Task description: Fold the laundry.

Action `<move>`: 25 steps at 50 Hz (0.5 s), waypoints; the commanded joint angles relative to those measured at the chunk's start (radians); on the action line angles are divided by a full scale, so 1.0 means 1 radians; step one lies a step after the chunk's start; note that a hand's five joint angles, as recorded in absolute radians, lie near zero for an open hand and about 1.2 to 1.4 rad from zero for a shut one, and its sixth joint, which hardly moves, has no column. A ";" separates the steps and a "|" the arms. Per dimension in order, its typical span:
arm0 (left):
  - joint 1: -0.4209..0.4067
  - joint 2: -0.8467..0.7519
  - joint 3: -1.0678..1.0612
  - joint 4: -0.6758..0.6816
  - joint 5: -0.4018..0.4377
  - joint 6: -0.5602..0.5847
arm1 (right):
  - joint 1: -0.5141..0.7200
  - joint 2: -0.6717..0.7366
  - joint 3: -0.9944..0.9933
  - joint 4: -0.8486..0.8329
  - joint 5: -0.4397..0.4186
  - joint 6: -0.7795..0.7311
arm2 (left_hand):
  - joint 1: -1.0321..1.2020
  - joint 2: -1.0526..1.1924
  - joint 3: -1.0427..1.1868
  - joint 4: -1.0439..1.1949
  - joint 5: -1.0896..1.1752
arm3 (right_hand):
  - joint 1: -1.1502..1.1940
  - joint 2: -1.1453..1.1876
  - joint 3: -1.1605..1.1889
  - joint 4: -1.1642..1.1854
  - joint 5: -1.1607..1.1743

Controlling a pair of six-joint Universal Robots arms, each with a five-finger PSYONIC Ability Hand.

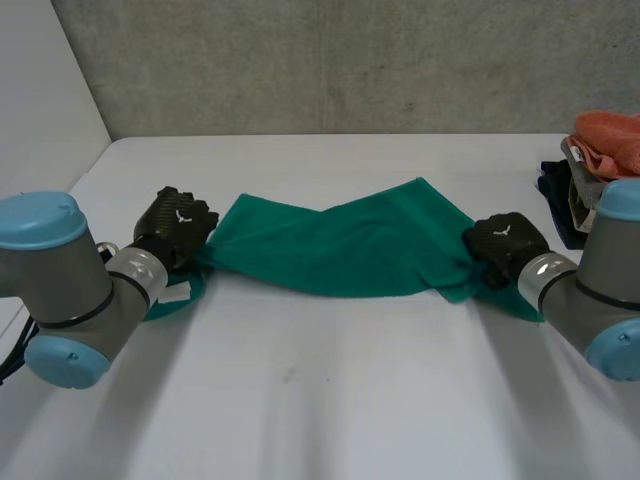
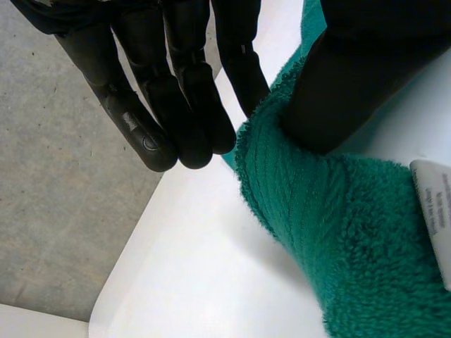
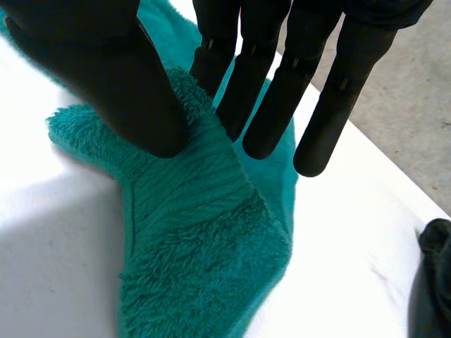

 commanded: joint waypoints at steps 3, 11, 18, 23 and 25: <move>-0.002 0.096 -0.009 -0.154 0.004 -0.003 | -0.044 -0.122 0.015 0.143 -0.013 -0.011 | 0.245 0.201 0.209 0.198 0.246 | 0.264 0.212 0.206 0.198 0.237; -0.009 0.406 -0.002 -0.339 0.036 -0.064 | -0.096 -0.351 -0.011 0.378 -0.066 -0.086 | 0.245 0.201 0.209 0.198 0.246 | 0.264 0.212 0.206 0.198 0.237; 0.006 0.558 0.096 -0.336 0.068 -0.224 | -0.096 -0.463 -0.072 0.330 -0.117 0.079 | 0.245 0.201 0.209 0.198 0.246 | 0.264 0.212 0.206 0.198 0.237; 0.021 0.464 0.196 -0.324 0.075 -0.287 | -0.084 -0.422 -0.106 0.255 -0.111 0.196 | 0.245 0.201 0.209 0.198 0.246 | 0.264 0.212 0.206 0.198 0.237; 0.021 0.376 0.245 -0.318 0.070 -0.293 | -0.053 -0.368 -0.120 0.220 -0.106 0.225 | 0.245 0.201 0.209 0.198 0.246 | 0.264 0.212 0.206 0.198 0.237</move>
